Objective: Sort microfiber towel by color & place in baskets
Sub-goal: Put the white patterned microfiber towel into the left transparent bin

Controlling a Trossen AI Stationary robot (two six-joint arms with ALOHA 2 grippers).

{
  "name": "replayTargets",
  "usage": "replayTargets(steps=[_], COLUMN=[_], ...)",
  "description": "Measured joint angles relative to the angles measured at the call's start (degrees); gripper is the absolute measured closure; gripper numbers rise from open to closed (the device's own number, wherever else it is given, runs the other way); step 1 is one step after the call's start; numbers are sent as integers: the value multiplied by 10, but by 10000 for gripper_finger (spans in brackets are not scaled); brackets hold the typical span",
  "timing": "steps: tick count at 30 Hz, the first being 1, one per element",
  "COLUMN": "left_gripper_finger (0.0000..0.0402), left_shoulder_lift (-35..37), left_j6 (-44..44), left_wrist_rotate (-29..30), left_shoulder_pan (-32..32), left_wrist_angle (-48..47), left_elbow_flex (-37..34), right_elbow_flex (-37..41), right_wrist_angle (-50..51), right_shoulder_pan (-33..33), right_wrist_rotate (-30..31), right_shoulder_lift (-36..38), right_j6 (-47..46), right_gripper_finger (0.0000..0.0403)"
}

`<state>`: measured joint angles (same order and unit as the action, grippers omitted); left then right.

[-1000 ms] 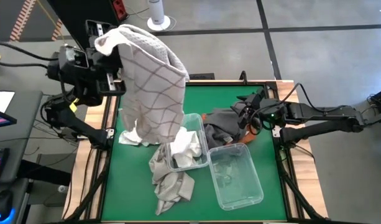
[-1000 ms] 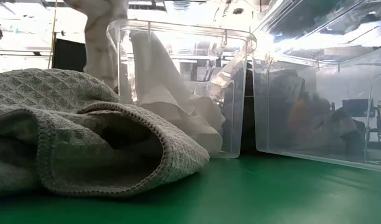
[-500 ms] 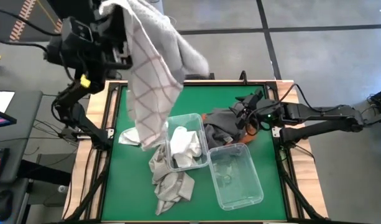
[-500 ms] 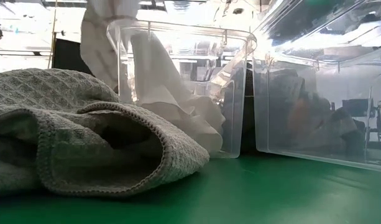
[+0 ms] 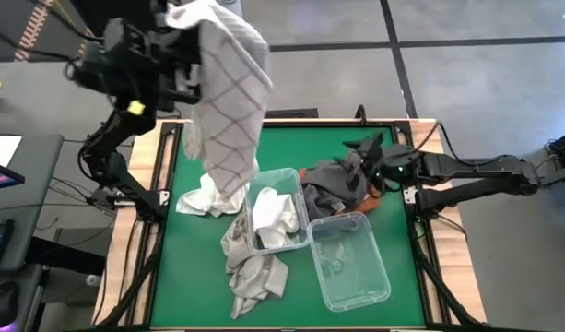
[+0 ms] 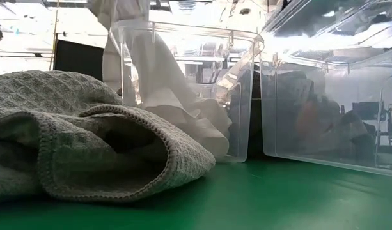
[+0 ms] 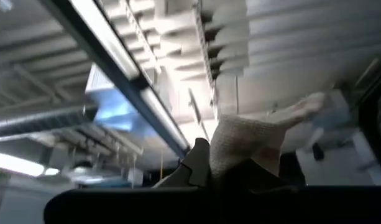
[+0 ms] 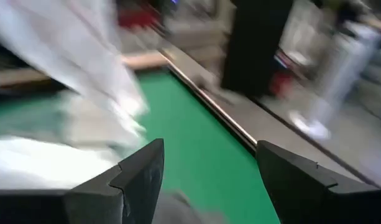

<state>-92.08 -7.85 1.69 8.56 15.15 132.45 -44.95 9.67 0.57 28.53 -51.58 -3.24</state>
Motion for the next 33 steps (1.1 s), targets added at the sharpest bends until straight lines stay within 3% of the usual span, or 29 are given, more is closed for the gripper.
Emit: replayTargets(steps=[5,12,19,28,33], left_gripper_finger=[391,391,391,391,391], left_shoulder_lift=[-13,-18,-18,-18,-18], left_j6=[6,-21,-22,-76,-141], left_wrist_rotate=[1,1,-2,16,54], left_shoulder_pan=[8,8,8,7,7], left_wrist_angle=[3,35,39,32,32], left_elbow_flex=[-1,-1,-3,-3,-4], right_elbow_flex=[23,20,-77,-205,-258], right_wrist_angle=[-184,-371,-390,-420,-444], right_shoulder_pan=[-39,-66,-41,-64,-91], right_wrist_rotate=[-78,-90,-128,-132,-80], right_shoulder_lift=[-48,-171,-292,-432,-489], right_j6=[67,161,145,178,227], right_gripper_finger=[120,120,120,120,120])
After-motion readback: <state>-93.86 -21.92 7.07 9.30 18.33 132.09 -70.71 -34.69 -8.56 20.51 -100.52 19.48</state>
